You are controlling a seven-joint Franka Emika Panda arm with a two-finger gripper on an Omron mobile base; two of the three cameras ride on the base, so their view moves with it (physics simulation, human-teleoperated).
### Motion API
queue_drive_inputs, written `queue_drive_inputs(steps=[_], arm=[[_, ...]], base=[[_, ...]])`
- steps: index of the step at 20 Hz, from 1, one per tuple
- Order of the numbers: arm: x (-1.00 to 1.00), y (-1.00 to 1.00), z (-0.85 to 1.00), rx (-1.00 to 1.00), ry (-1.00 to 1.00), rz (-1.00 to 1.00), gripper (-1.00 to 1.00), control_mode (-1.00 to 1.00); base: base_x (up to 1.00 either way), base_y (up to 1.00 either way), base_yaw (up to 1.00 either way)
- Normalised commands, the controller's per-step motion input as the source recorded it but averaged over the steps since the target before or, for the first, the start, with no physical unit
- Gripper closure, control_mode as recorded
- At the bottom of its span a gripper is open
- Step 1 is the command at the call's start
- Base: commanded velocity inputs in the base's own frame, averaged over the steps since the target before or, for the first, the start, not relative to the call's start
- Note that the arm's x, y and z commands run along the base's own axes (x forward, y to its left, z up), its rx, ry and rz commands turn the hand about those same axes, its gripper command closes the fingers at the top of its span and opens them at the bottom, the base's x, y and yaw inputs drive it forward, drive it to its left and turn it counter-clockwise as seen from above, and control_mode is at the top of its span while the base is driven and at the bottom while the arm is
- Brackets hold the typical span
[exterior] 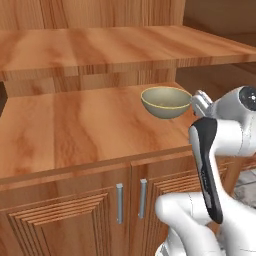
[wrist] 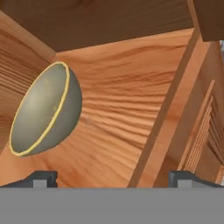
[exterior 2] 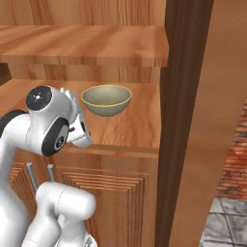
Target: Take the smaller bowl and place it next to the appetizer plate on the dining counter , and place the larger bowl next to the plate with cooked food.
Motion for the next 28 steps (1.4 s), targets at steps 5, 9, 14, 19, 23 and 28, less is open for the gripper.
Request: queue_drive_inputs(steps=[5,9,14,19,23,28], arm=[[0.6,-0.46,0.12,0.03,0.13,0.0,-1.0,-1.0],[0.97,-0.31,0.0,0.0,0.16,0.03,-1.0,-1.0],[0.78,-0.14,-0.14,0.0,0.01,0.07,-1.0,-1.0],[0.74,0.0,-0.54,-0.01,0.0,0.11,-1.0,-1.0],[0.58,0.0,-0.44,0.0,-0.02,0.09,-1.0,-1.0],[0.63,0.0,-0.22,0.0,-0.01,0.05,-1.0,-1.0]], base=[[0.0,0.0,0.0],[0.0,0.0,0.0],[0.0,0.0,0.0],[0.0,0.0,0.0],[0.0,0.0,0.0],[0.0,0.0,0.0]])
